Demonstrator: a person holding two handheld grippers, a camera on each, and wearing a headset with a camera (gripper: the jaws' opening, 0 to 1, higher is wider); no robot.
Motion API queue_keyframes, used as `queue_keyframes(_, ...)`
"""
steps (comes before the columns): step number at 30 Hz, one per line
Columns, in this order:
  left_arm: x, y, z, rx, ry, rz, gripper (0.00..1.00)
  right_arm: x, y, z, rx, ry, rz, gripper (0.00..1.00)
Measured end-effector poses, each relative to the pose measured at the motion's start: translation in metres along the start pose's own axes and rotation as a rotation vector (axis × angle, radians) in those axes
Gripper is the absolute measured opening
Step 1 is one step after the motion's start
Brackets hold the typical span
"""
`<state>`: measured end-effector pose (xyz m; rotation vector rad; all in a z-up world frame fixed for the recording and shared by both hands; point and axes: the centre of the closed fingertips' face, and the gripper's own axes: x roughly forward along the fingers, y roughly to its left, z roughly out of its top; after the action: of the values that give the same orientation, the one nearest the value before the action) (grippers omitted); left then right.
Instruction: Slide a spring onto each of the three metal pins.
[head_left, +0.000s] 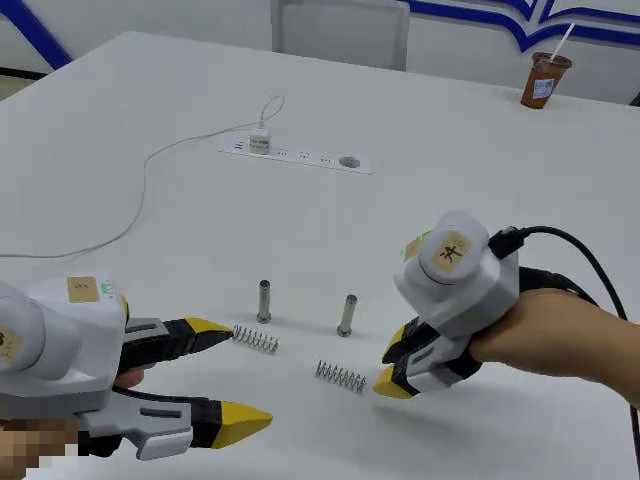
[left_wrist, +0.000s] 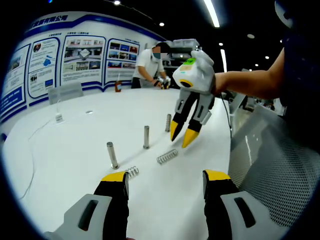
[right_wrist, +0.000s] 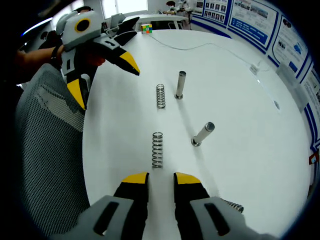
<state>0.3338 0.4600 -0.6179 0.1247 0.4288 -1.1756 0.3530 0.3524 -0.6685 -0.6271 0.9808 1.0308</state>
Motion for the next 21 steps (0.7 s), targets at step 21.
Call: queue_keyframes(21, 0.006, -0.004, 0.003, 0.007, 0.004, -0.015, 0.6, 0.025, 0.007, 0.006, -0.051, 0.032, 0.023, 0.13)
